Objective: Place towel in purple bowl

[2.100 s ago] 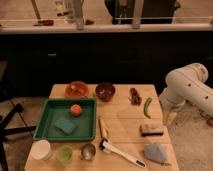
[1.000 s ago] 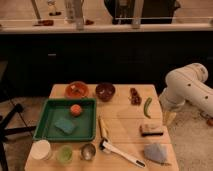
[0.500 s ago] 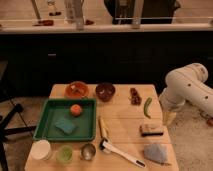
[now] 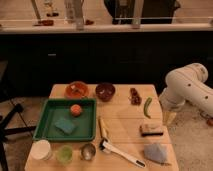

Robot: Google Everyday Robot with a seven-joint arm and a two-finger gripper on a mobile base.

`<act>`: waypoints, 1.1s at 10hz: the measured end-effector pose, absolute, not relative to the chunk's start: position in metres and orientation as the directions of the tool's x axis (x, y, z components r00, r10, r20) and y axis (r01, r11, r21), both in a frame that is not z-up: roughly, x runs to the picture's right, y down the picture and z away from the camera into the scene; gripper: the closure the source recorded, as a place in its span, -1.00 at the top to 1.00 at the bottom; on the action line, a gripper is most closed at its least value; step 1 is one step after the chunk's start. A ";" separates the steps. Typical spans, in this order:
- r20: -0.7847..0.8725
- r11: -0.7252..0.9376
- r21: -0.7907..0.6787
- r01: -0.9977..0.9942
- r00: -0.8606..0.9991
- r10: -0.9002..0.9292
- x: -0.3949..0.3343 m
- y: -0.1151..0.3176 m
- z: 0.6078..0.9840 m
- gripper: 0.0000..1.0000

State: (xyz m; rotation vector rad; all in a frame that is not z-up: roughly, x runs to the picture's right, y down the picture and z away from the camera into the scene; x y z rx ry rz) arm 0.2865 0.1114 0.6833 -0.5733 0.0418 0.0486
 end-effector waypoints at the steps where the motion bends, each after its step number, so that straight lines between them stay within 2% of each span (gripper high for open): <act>1: -0.051 0.840 -0.540 -0.061 0.998 0.040 0.288 0.111 0.683 0.60; 7: 0.021 0.817 -0.550 -0.176 0.975 0.223 0.317 0.168 0.692 0.60; 11: 0.051 0.849 -0.511 -0.136 0.981 0.188 0.298 0.197 0.693 0.60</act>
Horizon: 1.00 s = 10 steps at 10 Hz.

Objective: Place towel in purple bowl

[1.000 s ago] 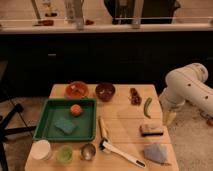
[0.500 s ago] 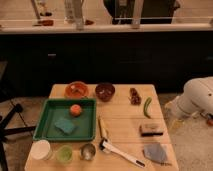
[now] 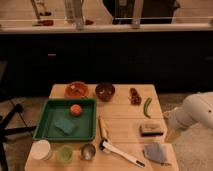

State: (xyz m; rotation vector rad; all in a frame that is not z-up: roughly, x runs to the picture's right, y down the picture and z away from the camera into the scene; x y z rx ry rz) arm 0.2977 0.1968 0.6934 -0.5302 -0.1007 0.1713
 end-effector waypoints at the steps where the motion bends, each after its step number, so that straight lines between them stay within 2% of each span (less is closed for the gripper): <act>1: 0.056 0.858 -0.500 -0.117 0.984 0.166 0.295 0.203 0.695 0.60; 4: 0.101 0.883 -0.467 -0.041 0.990 0.099 0.293 0.223 0.695 0.60; 10: 0.107 0.880 -0.475 -0.034 0.990 0.096 0.289 0.224 0.696 0.60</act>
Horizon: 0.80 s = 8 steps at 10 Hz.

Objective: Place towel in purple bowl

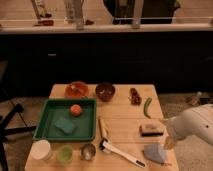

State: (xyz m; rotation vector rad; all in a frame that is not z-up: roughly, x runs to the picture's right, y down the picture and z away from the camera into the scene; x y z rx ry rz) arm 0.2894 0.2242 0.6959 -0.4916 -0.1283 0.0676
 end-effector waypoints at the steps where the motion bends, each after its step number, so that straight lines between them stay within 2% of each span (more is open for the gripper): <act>1: 0.115 0.874 -0.485 -0.029 0.989 0.097 0.285 0.228 0.700 0.60; 4: 0.147 0.852 -0.522 -0.045 0.979 0.142 0.280 0.259 0.718 0.60; 8: 0.202 0.848 -0.525 -0.073 0.957 0.207 0.276 0.281 0.715 0.60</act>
